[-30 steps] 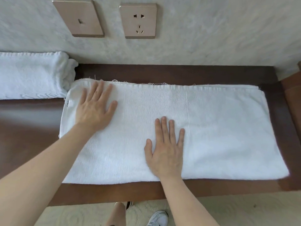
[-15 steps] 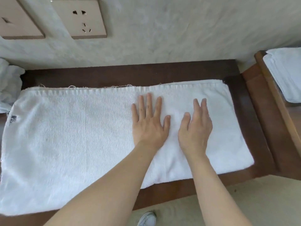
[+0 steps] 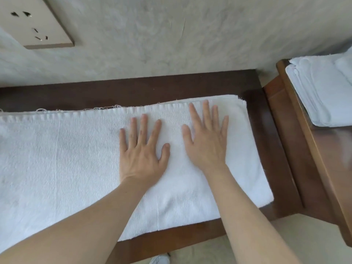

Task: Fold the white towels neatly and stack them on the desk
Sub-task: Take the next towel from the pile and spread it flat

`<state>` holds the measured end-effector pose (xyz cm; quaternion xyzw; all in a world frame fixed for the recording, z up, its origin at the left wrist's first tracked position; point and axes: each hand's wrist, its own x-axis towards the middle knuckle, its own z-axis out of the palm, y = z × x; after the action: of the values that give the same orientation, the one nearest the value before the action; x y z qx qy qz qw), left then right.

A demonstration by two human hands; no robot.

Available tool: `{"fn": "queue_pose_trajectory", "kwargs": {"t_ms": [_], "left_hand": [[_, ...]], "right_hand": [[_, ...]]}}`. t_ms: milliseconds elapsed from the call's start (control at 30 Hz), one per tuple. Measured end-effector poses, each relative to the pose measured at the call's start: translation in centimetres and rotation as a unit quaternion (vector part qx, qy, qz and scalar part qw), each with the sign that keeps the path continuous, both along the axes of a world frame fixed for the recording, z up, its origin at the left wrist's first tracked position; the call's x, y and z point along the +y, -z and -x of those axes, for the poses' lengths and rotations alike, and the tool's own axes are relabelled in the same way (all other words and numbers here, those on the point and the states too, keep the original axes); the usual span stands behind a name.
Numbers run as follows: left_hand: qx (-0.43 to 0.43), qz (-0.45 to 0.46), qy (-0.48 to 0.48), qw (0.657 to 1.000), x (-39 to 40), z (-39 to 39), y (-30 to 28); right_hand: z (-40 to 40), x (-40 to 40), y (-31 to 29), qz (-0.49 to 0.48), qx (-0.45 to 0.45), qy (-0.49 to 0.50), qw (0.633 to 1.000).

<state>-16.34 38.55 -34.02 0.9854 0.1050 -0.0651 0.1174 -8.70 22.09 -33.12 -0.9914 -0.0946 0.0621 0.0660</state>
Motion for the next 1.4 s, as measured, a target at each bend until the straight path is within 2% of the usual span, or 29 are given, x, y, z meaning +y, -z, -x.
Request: {"fn": "queue_pose_trajectory", "kwargs": {"t_ms": [67,100,233,333,400,467,533,600,800,900,967,1067,1267,1400], "left_hand": [[-0.003,0.003,-0.001,1.0,0.1,0.0,0.0],[-0.008,0.005,0.0,1.0,0.1,0.0,-0.1],[-0.02,0.013,0.002,1.0,0.1,0.1,-0.1],[-0.015,0.005,0.006,1.0,0.1,0.1,-0.1],[-0.009,0.002,0.006,1.0,0.1,0.0,-0.1],[-0.003,0.0,0.002,1.0,0.1,0.1,0.0],[-0.008,-0.002,0.003,1.0,0.1,0.1,0.1],[-0.016,0.006,-0.001,1.0,0.0,0.2,-0.1],[-0.023,0.004,-0.002,1.0,0.0,0.1,-0.2],[-0.028,-0.002,0.0,1.0,-0.1,0.2,-0.1],[-0.033,-0.001,0.0,0.999,-0.1,0.3,-0.1],[-0.039,0.002,-0.004,0.999,0.0,0.4,0.0],[-0.048,0.022,-0.005,0.999,0.3,0.4,0.0],[-0.074,0.085,0.012,0.994,1.3,0.9,-0.3]], "right_hand": [[1.2,0.7,0.7,-0.001,0.006,-0.069,0.998],[0.7,0.2,0.9,0.001,0.011,-0.067,0.998],[-3.4,-2.0,1.2,0.024,0.032,0.018,0.999],[-4.0,-0.4,0.0,-0.006,0.074,0.059,0.995],[-1.2,1.4,-1.3,-0.044,0.072,0.071,0.994],[3.9,2.5,-1.9,-0.062,0.057,0.037,0.996],[9.4,1.9,-1.3,-0.038,0.067,-0.018,0.997],[11.6,-0.9,0.0,-0.001,0.054,-0.04,0.998],[8.7,-10.6,1.0,0.047,0.019,0.094,0.994],[8.5,-9.6,0.3,0.039,0.014,0.142,0.989],[9.6,-5.8,-0.5,0.016,0.008,0.085,0.996],[12.5,-1.4,0.0,0.001,0.019,-0.07,0.997],[12.5,-3.0,1.1,0.01,0.005,-0.035,0.999],[12.7,-2.4,1.0,0.018,0.002,-0.033,0.999]]}}
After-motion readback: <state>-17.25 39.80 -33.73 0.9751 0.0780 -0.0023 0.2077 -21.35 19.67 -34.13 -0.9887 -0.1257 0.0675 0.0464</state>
